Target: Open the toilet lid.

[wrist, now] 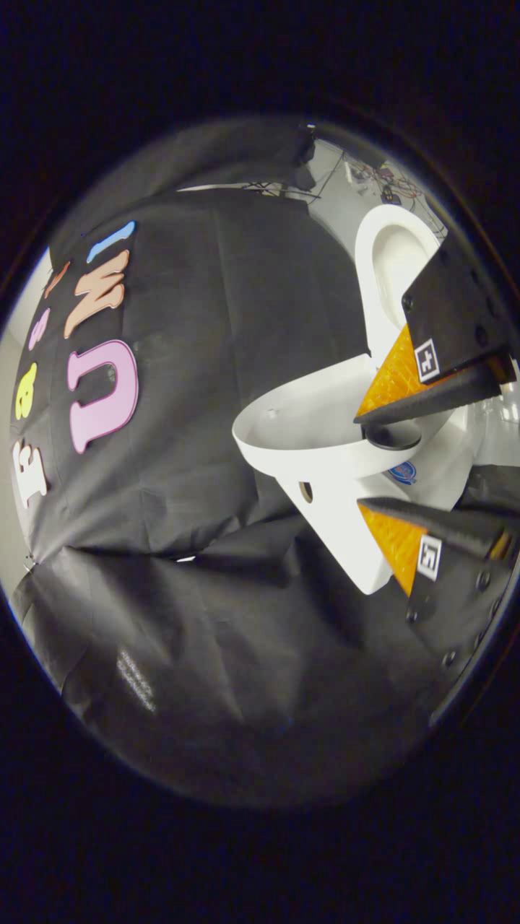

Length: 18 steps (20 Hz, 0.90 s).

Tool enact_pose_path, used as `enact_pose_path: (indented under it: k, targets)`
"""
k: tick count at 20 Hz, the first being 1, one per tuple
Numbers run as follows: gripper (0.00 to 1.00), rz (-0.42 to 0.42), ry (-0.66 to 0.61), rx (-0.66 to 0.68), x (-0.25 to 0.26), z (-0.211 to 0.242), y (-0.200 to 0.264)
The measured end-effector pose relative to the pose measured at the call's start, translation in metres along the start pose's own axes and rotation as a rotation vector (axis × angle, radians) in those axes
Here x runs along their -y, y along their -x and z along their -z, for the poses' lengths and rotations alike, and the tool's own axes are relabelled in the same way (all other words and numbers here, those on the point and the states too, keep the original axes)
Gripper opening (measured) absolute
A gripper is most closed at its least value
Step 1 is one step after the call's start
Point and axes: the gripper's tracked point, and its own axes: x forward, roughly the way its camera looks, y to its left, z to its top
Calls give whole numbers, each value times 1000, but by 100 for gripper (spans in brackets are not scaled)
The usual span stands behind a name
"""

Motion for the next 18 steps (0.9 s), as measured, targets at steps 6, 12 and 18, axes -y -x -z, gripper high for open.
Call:
enact_pose_path:
  k: [6, 12, 18]
  targets:
    - [99, -50, 8, 22, 12, -20, 29]
    - [99, -36, 90, 24, 48, -26, 62]
    - [99, 7, 134, 22, 93, -23, 97]
